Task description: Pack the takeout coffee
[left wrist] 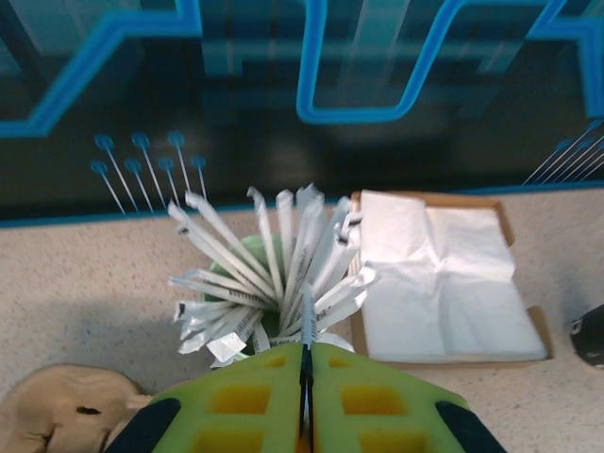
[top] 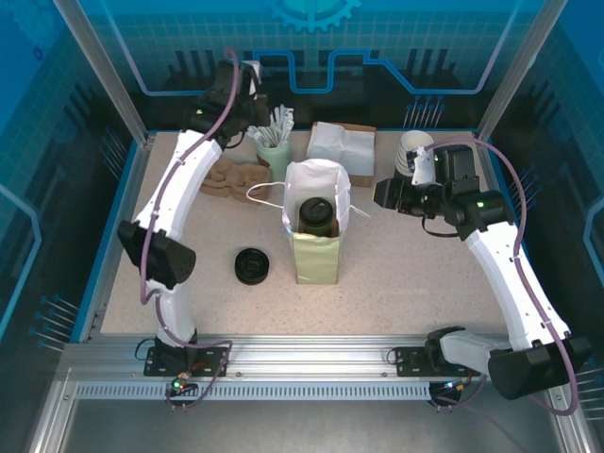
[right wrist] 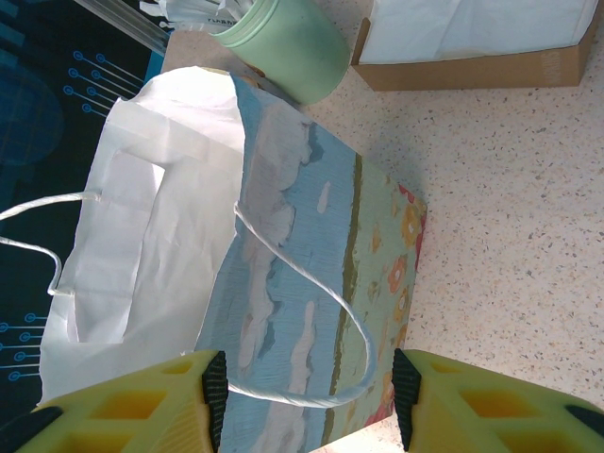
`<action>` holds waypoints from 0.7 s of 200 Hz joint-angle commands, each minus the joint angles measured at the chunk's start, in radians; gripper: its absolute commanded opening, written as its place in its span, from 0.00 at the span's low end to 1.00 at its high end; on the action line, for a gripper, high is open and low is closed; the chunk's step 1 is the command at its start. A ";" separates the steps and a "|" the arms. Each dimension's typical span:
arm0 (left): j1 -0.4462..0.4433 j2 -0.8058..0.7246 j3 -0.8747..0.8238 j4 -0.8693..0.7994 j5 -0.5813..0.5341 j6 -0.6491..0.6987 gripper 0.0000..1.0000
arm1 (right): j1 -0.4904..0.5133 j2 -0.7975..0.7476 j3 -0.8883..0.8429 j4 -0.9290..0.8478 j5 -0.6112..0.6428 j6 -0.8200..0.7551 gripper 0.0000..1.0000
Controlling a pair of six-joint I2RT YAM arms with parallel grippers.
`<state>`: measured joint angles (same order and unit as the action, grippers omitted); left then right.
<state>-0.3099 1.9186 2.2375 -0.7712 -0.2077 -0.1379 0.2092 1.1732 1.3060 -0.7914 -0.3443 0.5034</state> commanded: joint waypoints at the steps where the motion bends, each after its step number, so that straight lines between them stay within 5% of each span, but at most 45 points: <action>1: -0.010 -0.089 0.031 -0.049 -0.034 0.036 0.11 | -0.001 -0.009 0.001 0.014 -0.009 -0.015 0.51; 140: -0.122 -0.491 -0.027 -0.144 -0.017 0.059 0.11 | -0.021 -0.029 -0.006 0.023 0.018 -0.023 0.51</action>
<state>-0.4156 1.4841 2.2196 -0.8642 -0.2485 -0.0719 0.2062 1.1717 1.3060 -0.7914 -0.3439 0.4923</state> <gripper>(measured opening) 0.110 0.510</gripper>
